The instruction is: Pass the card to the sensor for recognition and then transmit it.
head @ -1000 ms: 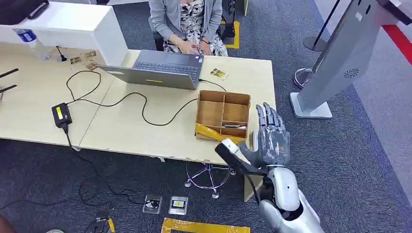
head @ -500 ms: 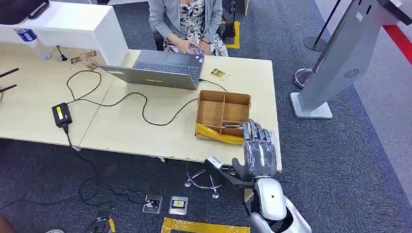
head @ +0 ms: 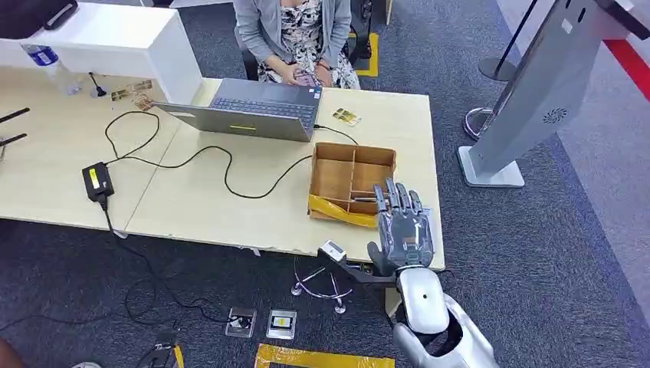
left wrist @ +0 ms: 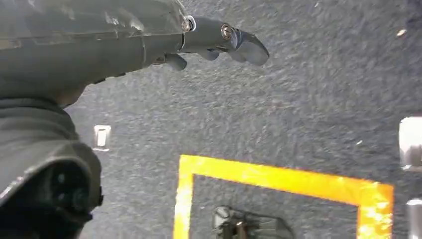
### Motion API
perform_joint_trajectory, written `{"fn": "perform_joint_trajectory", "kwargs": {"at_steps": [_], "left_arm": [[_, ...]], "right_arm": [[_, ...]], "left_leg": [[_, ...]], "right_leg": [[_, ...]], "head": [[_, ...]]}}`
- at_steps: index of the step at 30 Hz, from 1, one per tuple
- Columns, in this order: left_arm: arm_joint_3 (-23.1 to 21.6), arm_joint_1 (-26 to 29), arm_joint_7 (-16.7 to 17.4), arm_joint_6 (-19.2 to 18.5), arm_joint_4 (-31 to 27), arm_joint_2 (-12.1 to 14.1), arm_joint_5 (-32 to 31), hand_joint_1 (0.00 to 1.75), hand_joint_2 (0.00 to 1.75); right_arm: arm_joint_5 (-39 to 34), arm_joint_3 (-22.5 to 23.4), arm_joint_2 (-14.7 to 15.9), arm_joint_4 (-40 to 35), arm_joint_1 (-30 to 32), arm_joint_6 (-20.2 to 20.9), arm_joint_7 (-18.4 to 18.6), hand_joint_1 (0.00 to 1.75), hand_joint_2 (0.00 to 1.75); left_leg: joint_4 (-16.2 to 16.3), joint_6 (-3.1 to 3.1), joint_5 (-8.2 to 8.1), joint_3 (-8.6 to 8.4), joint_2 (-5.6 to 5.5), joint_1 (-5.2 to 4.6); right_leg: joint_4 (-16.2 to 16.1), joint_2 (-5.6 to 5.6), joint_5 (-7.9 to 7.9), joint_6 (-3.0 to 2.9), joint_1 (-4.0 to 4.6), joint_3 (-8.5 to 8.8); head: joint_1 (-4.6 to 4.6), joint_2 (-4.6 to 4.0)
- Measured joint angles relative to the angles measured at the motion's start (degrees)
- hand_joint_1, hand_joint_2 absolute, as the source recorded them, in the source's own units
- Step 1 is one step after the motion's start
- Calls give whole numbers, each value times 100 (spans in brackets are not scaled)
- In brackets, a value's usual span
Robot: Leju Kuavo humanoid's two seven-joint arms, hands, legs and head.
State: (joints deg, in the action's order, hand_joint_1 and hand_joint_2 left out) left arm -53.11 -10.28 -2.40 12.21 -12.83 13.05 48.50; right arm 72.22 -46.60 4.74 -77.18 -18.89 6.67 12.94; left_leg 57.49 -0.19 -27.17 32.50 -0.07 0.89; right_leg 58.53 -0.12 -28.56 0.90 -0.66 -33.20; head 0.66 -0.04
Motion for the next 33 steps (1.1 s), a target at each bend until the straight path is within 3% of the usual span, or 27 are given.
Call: {"fn": "perform_joint_trajectory", "kwargs": {"at_steps": [13, 21, 33], "left_arm": [[-2, 155, 85, -122, 177, 122, 7, 0, 0], [-2, 172, 133, -76, 201, 124, 142, 0, 0], [-2, 195, 142, -24, 203, 135, 203, 0, 0]], "right_arm": [[-278, -11, -424, 361, -515, -96, -203, 0, 175], [-507, -11, -846, 1319, -901, -501, -376, 0, 175], [-590, -9, -1172, 2523, -1164, -907, -599, 0, 175]], "left_leg": [[-1, -1, 0, 2, -4, 3], [-1, -1, 1, 2, -5, 3], [-1, -1, 0, 1, -5, 3]], "right_leg": [[0, -8, -3, -3, 3, -1], [0, -9, -3, -4, 4, -1], [0, -8, -3, -4, 3, -2]], "head": [[0, 0], [0, 0], [0, 0]]}}
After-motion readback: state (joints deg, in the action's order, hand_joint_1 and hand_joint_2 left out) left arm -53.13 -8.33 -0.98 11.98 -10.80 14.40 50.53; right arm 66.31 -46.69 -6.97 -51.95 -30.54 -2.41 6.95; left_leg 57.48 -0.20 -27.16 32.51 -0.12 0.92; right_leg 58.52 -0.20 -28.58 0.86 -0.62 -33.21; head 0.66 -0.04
